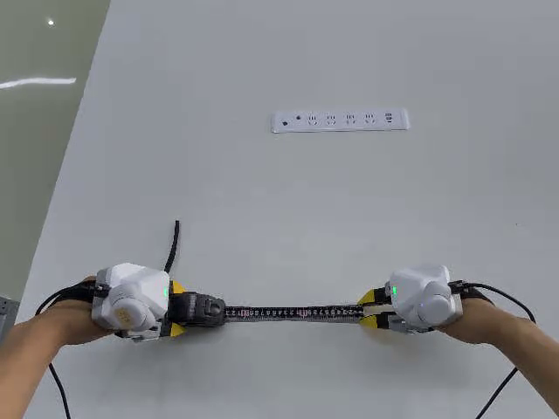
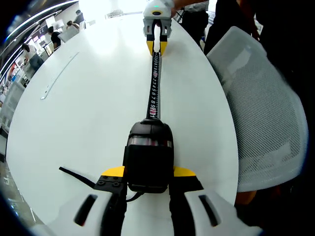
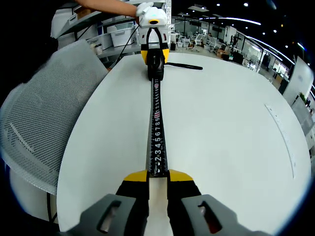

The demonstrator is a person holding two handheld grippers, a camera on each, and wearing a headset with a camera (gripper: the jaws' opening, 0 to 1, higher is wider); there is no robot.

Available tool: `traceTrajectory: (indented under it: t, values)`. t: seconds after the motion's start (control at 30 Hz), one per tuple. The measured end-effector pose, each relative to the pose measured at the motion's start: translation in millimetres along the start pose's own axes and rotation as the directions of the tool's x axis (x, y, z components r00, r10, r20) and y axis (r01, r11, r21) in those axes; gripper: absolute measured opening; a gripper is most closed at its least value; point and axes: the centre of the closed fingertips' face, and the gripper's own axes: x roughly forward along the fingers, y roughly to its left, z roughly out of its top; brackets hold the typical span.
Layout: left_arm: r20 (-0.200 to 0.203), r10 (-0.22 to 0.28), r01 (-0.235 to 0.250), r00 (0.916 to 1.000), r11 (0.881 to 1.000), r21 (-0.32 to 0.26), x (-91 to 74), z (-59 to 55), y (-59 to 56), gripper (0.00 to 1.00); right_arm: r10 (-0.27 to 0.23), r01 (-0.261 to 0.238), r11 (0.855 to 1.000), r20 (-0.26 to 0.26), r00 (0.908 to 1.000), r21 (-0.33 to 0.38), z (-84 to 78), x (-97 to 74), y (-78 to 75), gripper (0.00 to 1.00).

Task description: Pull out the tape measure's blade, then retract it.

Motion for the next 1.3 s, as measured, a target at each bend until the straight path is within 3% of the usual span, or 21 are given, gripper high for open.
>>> traceTrajectory:
  t: [0.3,0.57,0.8,1.13,1.3]
  values:
    - [-0.007,-0.003,0.003,1.0,1.0,-0.007,0.2,-1.7,0.7,0.3,0.0,0.0,1.0,-0.015,0.9999,0.022,-3.8,5.4,-2.1,0.12]
    - [-0.019,-0.006,0.006,0.9998,1.0,-0.004,0.1,-3.0,0.3,0.3,0.001,-0.001,1.0,-0.028,0.9996,-0.019,1.1,1.6,0.9,0.14]
    - [-0.02,-0.006,0.006,0.9998,1.0,-0.006,0.6,-2.8,0.3,0.3,0.018,-0.018,1.0,-0.022,0.9996,-0.019,3.0,9.6,2.3,0.2]
    - [-0.019,0.017,-0.017,0.9997,1.0,0.023,3.5,-4.1,0.4,0.31,0.018,-0.018,1.0,-0.022,0.9996,-0.009,1.2,14.1,4.0,0.26]
    - [-0.005,0.031,-0.031,0.9995,0.999,-0.007,6.2,-4.8,1.8,0.32,0.008,-0.008,1.0,-0.023,0.9997,0.001,1.5,13.9,6.0,0.29]
